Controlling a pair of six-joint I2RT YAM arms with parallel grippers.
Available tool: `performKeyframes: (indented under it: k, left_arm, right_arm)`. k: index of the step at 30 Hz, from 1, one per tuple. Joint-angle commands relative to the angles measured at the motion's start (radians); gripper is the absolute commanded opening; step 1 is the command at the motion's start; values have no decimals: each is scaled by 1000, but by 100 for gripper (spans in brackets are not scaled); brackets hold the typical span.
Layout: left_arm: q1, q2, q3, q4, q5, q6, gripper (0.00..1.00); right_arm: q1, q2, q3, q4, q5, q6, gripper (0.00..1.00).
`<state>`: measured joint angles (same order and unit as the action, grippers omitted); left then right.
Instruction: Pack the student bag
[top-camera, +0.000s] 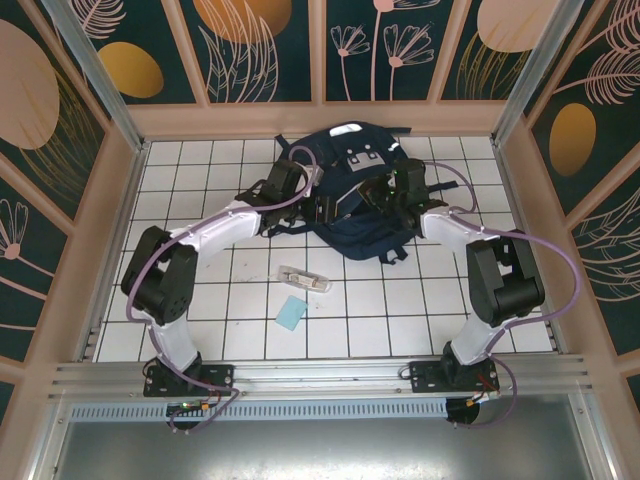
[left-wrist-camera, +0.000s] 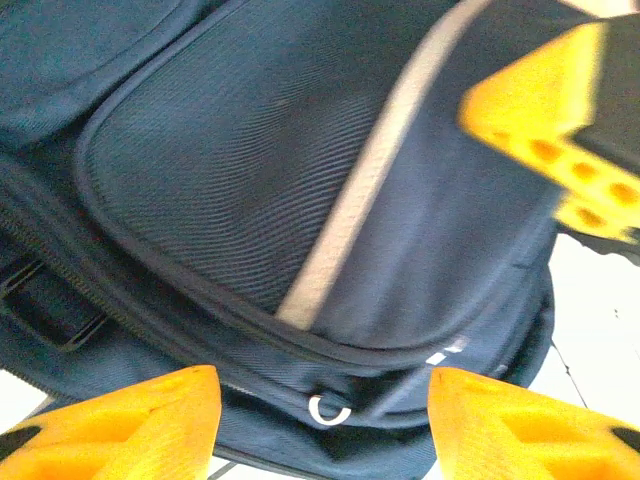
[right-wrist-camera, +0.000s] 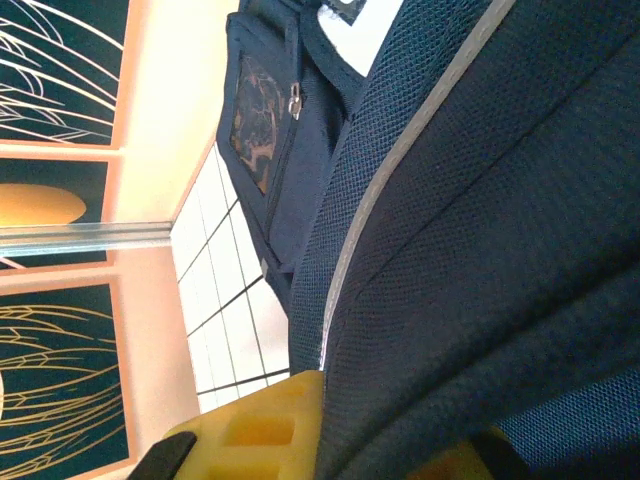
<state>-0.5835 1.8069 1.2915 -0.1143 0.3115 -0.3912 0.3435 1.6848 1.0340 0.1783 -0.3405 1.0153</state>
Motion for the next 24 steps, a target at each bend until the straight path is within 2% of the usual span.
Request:
performKeyframes:
  k: [1,11,24]
  left_arm:
    - [-2,-6,2,-27,74,104,57]
    - [-39,77,43,-65,105,142,57]
    - [-59,121,149,-96,26,124,55]
  right_arm:
    - [15,-18,47,-7,-35,-33,0]
    - [14,-3,94,-49,-39,-48,0]
    - [19,10,67,-19,-63,-36,0]
